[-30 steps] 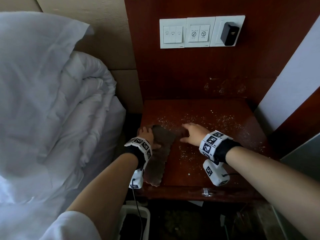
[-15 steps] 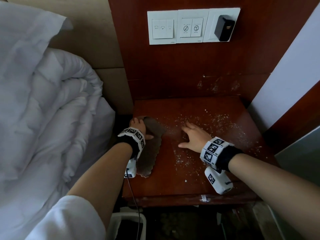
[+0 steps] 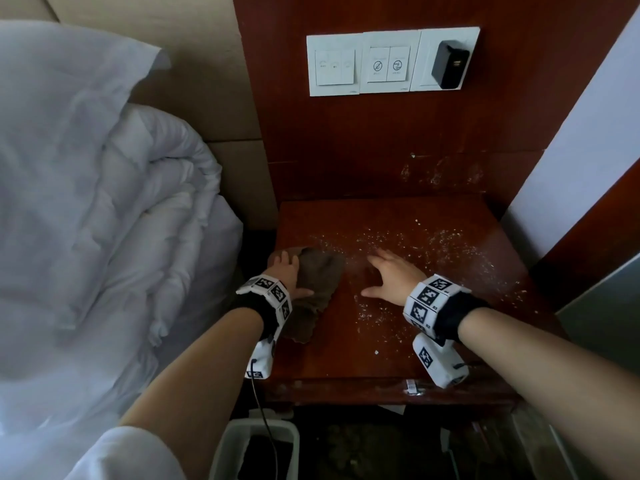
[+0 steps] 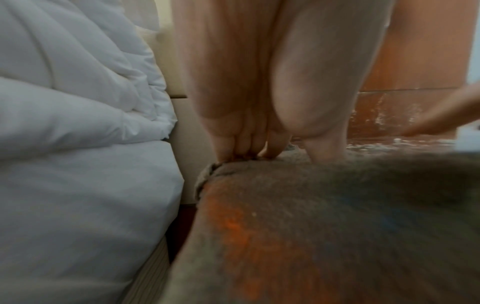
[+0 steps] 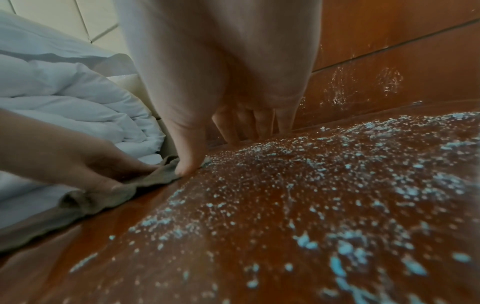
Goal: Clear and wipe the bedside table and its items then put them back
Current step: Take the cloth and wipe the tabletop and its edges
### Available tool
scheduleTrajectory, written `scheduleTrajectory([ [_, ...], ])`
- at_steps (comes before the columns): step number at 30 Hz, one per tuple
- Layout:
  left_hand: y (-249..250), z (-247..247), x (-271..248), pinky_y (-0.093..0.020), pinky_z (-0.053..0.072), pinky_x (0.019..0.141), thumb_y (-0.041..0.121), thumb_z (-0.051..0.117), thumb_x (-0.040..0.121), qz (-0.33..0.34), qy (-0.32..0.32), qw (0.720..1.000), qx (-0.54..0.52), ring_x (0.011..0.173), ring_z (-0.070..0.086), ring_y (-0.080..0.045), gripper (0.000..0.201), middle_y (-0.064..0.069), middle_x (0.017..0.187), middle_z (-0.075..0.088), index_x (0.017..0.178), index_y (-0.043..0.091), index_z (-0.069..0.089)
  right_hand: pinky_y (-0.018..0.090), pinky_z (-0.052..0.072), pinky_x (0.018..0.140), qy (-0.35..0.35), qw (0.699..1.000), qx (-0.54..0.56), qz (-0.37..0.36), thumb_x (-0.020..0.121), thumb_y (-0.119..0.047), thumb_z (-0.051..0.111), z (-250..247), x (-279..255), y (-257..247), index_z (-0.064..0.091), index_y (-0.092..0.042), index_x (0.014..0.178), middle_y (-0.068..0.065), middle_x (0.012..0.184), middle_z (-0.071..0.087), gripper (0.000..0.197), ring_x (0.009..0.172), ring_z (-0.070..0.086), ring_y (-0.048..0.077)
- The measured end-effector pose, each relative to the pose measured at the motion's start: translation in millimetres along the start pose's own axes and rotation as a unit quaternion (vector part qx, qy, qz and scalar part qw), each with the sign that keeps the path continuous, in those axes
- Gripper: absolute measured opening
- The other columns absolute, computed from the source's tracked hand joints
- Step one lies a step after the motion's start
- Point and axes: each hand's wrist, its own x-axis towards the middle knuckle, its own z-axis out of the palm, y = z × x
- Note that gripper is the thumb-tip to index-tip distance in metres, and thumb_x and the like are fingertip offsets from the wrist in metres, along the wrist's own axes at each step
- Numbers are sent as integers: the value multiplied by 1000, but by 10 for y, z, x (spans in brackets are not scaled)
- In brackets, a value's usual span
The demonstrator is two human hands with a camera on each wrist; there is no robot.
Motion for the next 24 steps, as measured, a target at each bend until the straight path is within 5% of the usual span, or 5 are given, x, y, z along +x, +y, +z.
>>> scheduleTrajectory([
  [11, 11, 69, -232, -43, 19, 118, 48, 54, 90, 1, -35, 999, -1, 145, -1, -34, 93, -19, 157, -9, 150, 4, -3, 41, 6, 120, -45, 998, -48, -17, 74, -48, 72, 60, 131, -297, -4, -10, 150, 11, 159, -6, 115, 147, -1, 24],
  [24, 9, -257, 297, -43, 21, 117, 51, 53, 89, -16, -4, 1000, 8, 144, 5, -37, 94, -22, 155, 0, 148, 1, 1, 45, 1, 119, -37, 999, -26, 20, 69, -55, 73, 170, 222, -174, -15, -9, 148, 14, 157, -17, 126, 146, -12, 27],
])
